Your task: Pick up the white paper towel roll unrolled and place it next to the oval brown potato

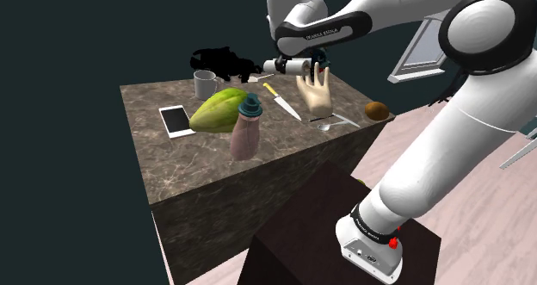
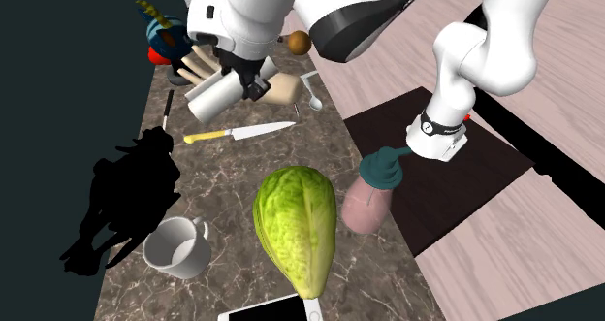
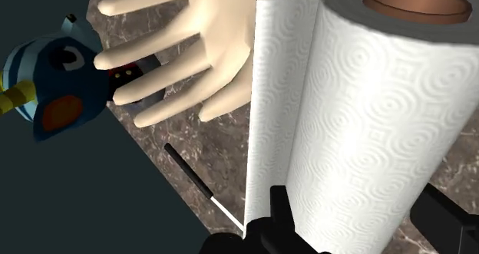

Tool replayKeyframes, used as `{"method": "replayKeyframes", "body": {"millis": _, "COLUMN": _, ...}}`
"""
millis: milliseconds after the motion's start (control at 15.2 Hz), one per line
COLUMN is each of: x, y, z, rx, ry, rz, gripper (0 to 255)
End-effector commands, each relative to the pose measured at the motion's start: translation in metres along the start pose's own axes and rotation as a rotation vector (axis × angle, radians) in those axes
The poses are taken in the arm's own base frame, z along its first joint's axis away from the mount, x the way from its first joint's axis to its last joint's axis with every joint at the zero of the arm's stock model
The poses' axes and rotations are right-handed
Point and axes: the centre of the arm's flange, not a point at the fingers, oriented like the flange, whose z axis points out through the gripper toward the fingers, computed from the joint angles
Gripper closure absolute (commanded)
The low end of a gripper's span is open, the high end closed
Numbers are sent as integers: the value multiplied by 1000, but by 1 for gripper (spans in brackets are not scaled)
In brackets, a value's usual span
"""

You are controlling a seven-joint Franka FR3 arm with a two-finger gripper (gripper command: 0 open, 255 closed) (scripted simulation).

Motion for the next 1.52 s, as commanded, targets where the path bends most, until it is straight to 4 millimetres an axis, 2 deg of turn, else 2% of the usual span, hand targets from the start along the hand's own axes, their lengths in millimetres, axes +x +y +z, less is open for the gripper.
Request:
{"method": "replayKeyframes", "body": {"millis": 0, "x": -20, "y": 13, "z": 9, "rx": 0, "ry": 1, "rz": -1, "gripper": 255}}
{"method": "replayKeyframes", "body": {"millis": 1452, "x": -239, "y": 163, "z": 128, "rx": 0, "ry": 1, "rz": -1, "gripper": 255}}
